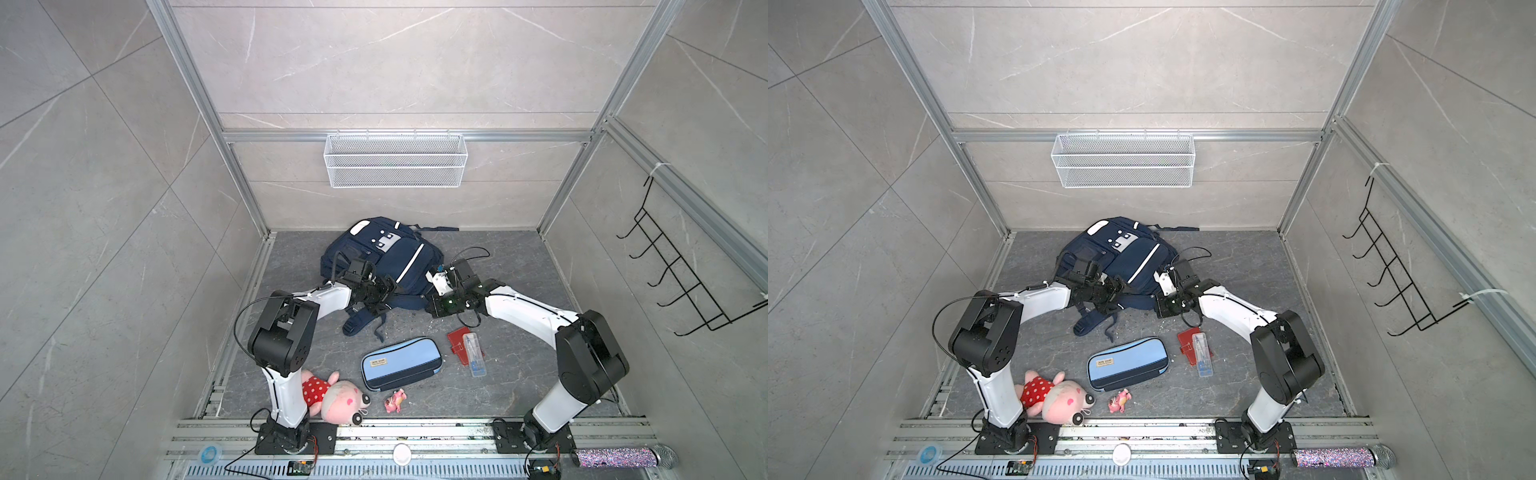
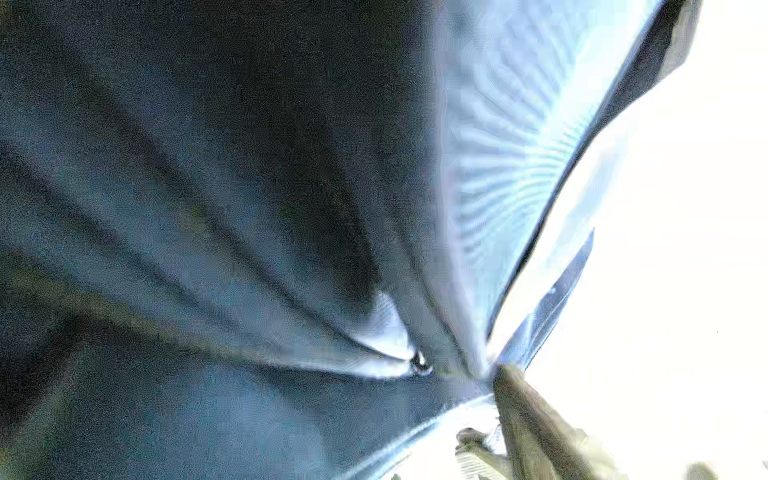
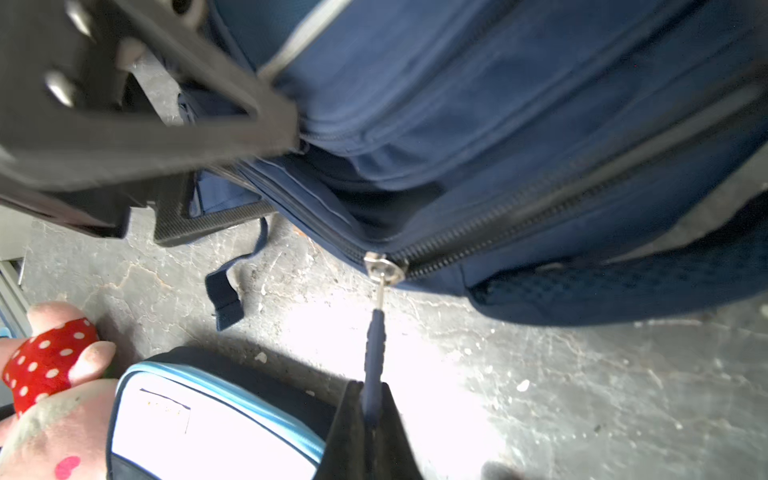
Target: Pack the student bag
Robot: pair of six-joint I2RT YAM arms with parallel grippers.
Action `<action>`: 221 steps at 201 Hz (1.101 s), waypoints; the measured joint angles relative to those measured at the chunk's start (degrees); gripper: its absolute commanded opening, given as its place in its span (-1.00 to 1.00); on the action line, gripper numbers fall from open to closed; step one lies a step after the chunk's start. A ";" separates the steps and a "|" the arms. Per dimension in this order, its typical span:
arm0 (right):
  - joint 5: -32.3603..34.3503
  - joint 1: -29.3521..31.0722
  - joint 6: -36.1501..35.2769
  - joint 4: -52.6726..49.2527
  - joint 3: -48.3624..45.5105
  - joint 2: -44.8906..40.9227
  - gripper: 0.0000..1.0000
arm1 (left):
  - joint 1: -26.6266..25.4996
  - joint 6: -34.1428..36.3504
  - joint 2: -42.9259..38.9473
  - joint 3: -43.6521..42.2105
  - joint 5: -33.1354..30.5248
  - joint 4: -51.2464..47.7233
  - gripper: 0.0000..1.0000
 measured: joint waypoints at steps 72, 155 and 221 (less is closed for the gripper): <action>0.74 0.04 2.16 1.16 -0.52 0.00 -1.00 | 0.79 -0.74 2.40 1.07 0.66 2.25 -1.00; 2.45 -8.28 2.73 -0.66 -0.48 -0.46 -1.00 | 2.80 0.55 0.55 -1.36 1.92 3.21 -1.00; 5.81 -16.92 2.21 -5.25 0.61 -0.35 -1.00 | 7.56 6.29 -1.88 -1.49 1.99 -4.35 -1.00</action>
